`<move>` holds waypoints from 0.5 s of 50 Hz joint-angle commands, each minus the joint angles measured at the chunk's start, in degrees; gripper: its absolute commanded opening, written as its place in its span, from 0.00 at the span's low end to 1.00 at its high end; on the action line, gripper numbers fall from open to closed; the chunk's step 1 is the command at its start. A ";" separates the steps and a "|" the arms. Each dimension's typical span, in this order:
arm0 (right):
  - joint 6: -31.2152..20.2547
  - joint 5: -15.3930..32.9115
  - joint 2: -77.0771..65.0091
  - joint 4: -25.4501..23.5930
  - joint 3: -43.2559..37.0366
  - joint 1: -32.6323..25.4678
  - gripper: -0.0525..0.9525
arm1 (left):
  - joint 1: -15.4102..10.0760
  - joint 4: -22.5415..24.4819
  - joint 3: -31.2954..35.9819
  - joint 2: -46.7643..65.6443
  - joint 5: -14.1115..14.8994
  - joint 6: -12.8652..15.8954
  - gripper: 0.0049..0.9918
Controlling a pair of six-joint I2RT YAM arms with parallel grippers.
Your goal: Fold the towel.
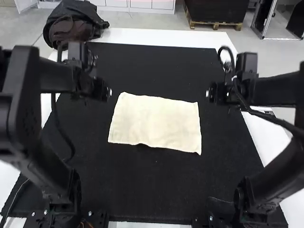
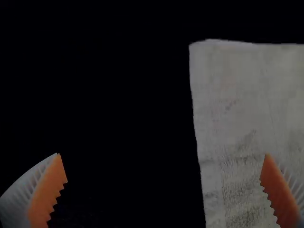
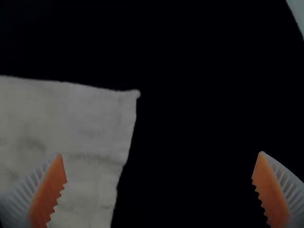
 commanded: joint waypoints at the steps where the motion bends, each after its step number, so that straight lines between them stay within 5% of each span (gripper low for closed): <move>1: -1.42 -2.43 2.38 -1.48 0.41 -0.12 0.95 | -0.14 0.34 0.42 3.03 3.54 -2.57 0.97; 11: -0.36 -2.51 3.08 -1.74 0.85 0.23 0.96 | -0.94 2.09 1.21 8.13 4.16 -4.77 0.97; 25: 0.25 -2.34 8.71 1.77 2.52 2.43 0.96 | -5.77 5.96 4.37 14.64 3.81 -5.56 0.97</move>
